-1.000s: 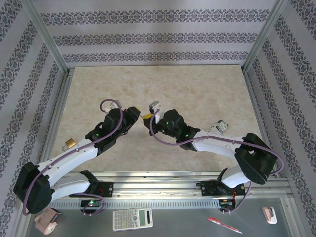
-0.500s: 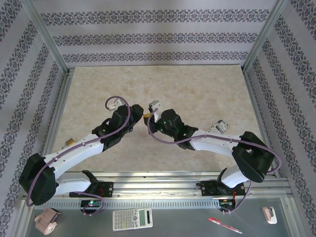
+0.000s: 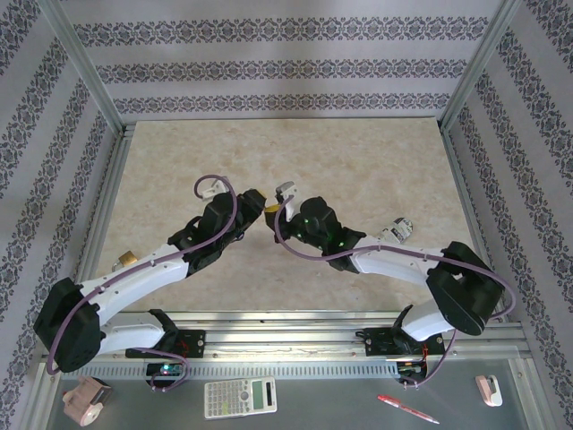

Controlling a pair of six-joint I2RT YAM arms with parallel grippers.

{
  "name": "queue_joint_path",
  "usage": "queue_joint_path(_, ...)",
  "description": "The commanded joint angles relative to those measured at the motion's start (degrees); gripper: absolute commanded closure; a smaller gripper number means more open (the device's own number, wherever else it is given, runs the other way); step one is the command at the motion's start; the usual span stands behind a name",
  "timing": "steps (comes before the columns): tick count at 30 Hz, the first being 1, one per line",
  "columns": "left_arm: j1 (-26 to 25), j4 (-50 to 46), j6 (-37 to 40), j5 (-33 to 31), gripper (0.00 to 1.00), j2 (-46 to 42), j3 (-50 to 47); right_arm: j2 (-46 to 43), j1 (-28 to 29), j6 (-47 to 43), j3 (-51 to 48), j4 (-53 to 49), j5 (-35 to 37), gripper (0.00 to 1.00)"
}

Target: Unlock with the key

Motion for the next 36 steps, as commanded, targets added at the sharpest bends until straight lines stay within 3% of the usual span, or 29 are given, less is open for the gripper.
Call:
queue_joint_path(1, -4.49, -4.86, 2.23, 13.03, 1.00, 0.04, 0.23, -3.16, -2.27, 1.51, 0.23, 10.33, -1.70, 1.00)
queue_joint_path(8, -5.35, -5.89, 4.10, 15.08, 1.00, 1.82, 1.00, -3.00, -3.20, 1.68, 0.67, 12.22, -8.21, 1.00)
queue_joint_path(20, -5.50, -25.51, 20.41, 9.63, 1.00, 3.32, 7.49, -6.00, -7.51, 2.01, 0.39, 6.37, -18.54, 1.00)
queue_joint_path(31, -6.20, -34.92, 28.06, 2.50, 1.00, 3.84, 12.64, -6.56, -9.01, 3.38, -0.71, 4.89, -19.77, 1.00)
queue_joint_path(36, -7.08, -33.33, 28.33, 3.72, 1.00, 5.90, 13.24, -5.41, -9.07, 4.32, 0.39, 6.44, -20.42, 1.00)
